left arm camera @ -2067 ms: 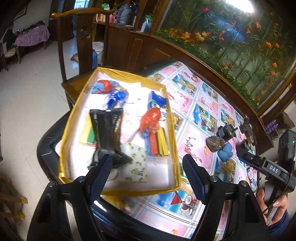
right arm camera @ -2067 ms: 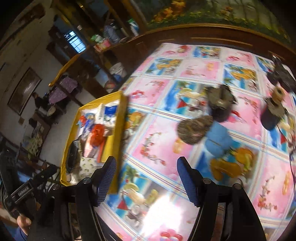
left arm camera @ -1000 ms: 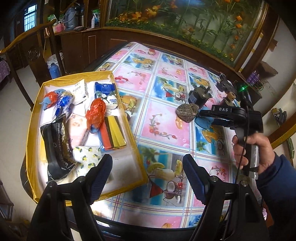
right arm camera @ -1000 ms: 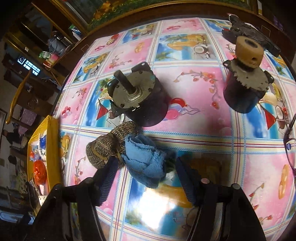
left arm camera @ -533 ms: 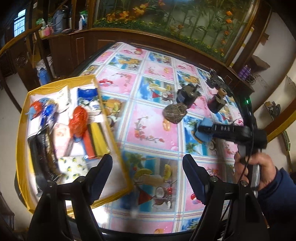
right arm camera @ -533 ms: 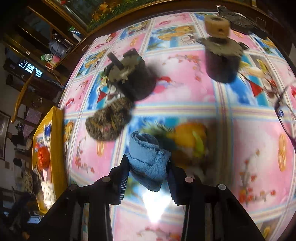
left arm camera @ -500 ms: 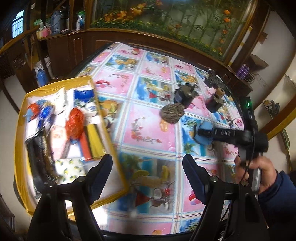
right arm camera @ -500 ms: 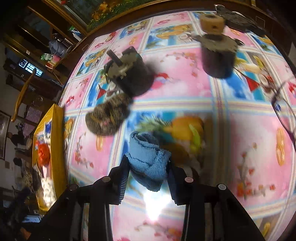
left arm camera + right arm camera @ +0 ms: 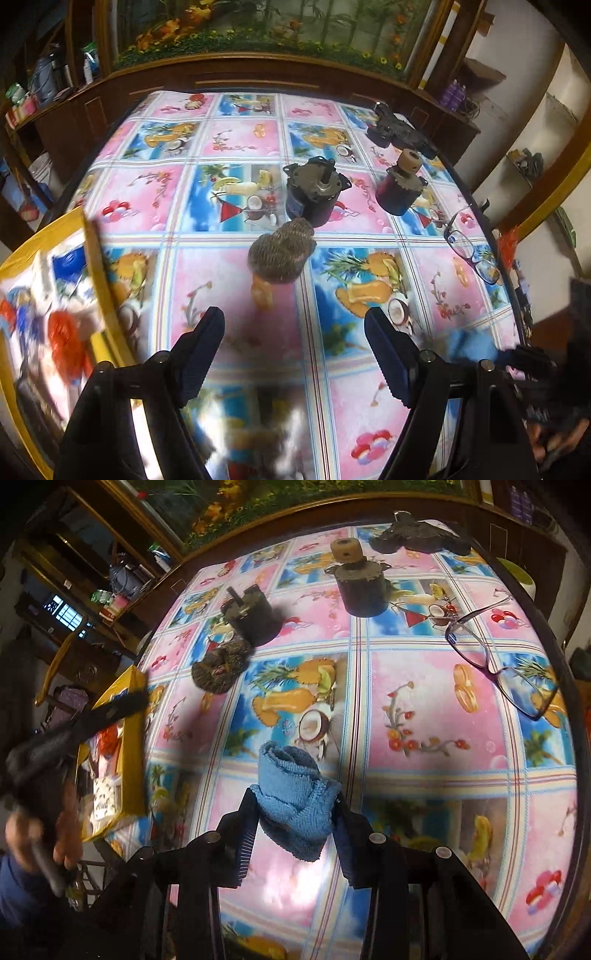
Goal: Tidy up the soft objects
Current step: 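Grasp the blue cloth with the right gripper while the left grasps the knitted brown ball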
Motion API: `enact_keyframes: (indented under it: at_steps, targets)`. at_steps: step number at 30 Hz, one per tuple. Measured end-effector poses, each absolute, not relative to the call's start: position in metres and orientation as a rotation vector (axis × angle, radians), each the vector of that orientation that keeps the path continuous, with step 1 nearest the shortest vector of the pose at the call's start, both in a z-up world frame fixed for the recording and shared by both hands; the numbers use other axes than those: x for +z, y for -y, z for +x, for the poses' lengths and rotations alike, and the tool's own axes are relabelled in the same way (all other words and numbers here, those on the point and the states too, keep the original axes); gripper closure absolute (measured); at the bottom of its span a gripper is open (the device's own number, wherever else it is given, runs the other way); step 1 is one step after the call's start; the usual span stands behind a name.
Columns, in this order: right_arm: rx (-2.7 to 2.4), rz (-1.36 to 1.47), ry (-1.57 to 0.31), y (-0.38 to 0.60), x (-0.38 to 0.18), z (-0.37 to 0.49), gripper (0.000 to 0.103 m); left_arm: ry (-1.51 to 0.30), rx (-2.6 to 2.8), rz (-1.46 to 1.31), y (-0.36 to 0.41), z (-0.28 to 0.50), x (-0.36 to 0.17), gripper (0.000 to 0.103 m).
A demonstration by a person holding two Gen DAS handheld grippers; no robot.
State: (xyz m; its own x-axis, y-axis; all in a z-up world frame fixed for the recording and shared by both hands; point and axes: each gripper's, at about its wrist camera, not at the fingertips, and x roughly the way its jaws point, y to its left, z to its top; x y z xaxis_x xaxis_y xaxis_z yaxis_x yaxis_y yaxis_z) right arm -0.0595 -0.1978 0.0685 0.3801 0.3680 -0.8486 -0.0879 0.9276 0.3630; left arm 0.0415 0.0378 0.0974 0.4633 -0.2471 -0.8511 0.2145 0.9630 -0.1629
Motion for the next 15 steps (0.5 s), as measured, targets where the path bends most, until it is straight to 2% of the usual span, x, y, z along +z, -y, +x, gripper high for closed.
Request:
enact_keyframes:
  at_steps: [15]
  targets:
    - [0.209, 0.29, -1.172, 0.221, 0.063, -0.102, 0.062, -1.162, -0.372, 0.225, -0.005, 0.128, 0.04, 0.026]
